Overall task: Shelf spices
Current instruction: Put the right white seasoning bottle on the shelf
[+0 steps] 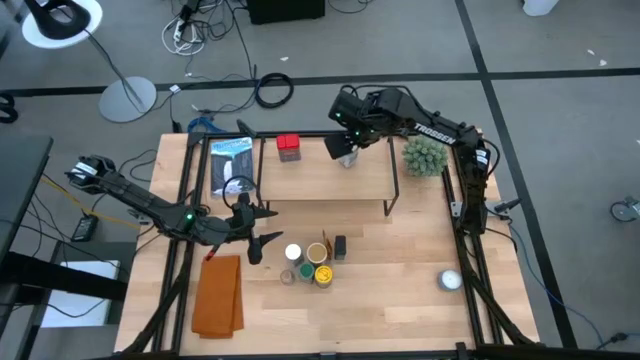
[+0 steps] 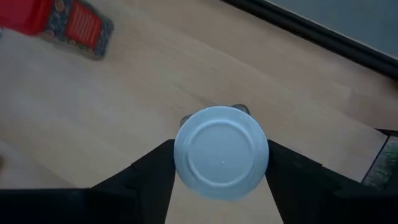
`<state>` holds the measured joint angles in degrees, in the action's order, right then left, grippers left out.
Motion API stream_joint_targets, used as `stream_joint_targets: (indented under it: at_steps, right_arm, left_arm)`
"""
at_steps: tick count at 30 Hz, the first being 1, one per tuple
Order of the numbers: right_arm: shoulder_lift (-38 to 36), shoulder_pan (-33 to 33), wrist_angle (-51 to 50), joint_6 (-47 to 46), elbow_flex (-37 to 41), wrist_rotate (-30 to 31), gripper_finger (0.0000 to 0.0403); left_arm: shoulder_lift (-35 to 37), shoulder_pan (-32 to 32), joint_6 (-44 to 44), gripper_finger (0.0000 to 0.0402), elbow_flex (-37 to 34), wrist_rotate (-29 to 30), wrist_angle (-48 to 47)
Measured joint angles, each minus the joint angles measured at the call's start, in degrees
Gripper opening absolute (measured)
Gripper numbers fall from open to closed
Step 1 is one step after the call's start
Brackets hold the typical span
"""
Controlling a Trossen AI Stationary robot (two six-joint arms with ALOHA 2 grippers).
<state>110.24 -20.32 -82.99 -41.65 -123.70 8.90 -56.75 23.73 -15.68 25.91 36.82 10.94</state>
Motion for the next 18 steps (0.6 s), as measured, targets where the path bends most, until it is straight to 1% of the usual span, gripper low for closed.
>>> stream_joint_targets:
  at_steps: [7,13,18]
  right_arm:
    - [-0.1,0.1,1.0,1.7,0.5,0.1,0.0231]
    - [0.0,0.1,0.8,3.6,0.5,-1.5,0.0235]
    - [0.0,0.1,0.6,4.5,-0.9,-1.6,0.0235]
  left_arm:
    - [0.0,0.0,0.0,0.0278,0.0,0.0,0.0]
    - [0.0,0.0,0.0,0.0278,0.0,0.0,0.0]
    - [0.0,0.0,0.0,0.0278,0.0,0.0,0.0]
